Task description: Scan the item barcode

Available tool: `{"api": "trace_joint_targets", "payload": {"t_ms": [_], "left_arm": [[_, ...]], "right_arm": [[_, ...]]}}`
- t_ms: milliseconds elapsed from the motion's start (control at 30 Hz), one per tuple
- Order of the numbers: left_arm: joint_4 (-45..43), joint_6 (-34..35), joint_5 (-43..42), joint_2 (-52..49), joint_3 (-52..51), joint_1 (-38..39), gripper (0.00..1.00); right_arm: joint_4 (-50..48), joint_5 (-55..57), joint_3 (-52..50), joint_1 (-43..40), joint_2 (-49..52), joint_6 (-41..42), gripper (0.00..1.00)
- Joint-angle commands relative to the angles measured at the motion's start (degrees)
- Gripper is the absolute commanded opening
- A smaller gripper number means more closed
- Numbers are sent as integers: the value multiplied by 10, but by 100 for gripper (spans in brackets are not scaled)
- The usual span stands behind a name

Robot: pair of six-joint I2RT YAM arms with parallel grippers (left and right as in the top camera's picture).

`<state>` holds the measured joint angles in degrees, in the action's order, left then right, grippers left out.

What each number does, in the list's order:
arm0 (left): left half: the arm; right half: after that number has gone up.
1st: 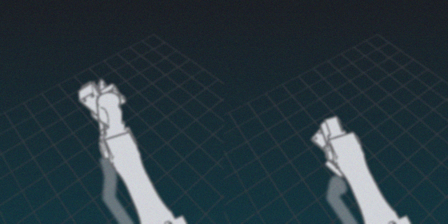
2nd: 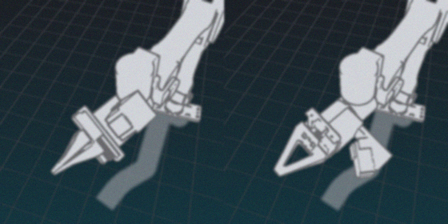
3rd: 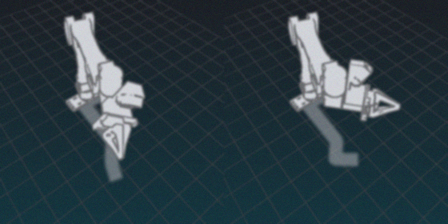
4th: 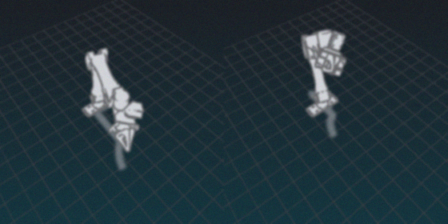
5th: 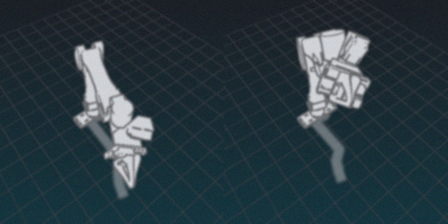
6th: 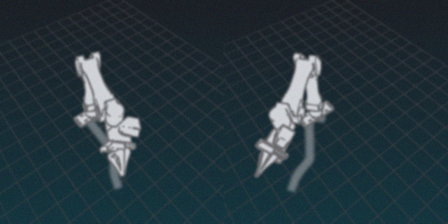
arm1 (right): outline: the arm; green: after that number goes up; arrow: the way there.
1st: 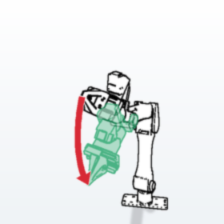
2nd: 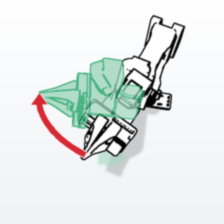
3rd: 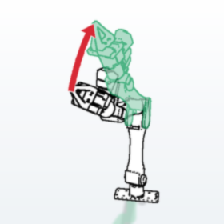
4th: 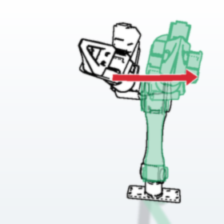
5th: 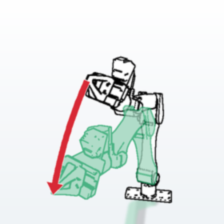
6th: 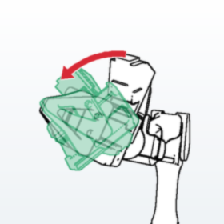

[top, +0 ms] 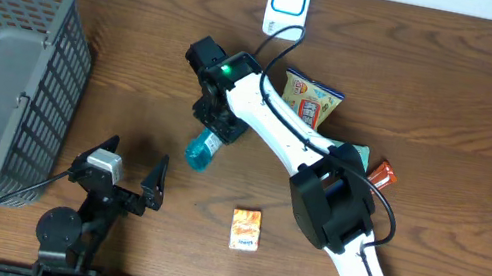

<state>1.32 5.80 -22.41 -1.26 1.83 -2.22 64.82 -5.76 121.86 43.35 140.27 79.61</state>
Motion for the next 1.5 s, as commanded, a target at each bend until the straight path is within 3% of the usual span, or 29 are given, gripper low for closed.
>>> {"api": "trace_joint_targets", "payload": {"t_ms": [0,100,133,200,400,600,833,967,1267,1467], "left_arm": [[9,1,-10,-1,-16,-1,98],[9,1,-9,-1,-16,-1,98],[9,1,-9,-1,-16,-1,98],[9,1,-10,-1,-16,-1,98],[9,1,-10,-1,-16,-1,98],[9,1,-9,-1,-16,-1,98],[9,1,-10,-1,-16,-1,98],[9,1,-10,-1,-16,-1,98],[9,1,-10,-1,-16,-1,98],[9,1,-10,-1,-16,-1,98]], "right_arm": [[-10,-28,9,1,18,107,45],[-27,-30,9,1,18,106,34],[-27,-30,9,1,18,105,24],[-27,-30,9,1,18,103,18],[-58,-14,9,-3,18,98,16],[-107,-2,9,-6,18,160,12],[-114,-7,9,-4,18,266,17],[-113,-14,9,-4,18,295,25],[-113,-54,9,-13,17,297,33],[-119,-71,9,-28,17,252,41]]}}
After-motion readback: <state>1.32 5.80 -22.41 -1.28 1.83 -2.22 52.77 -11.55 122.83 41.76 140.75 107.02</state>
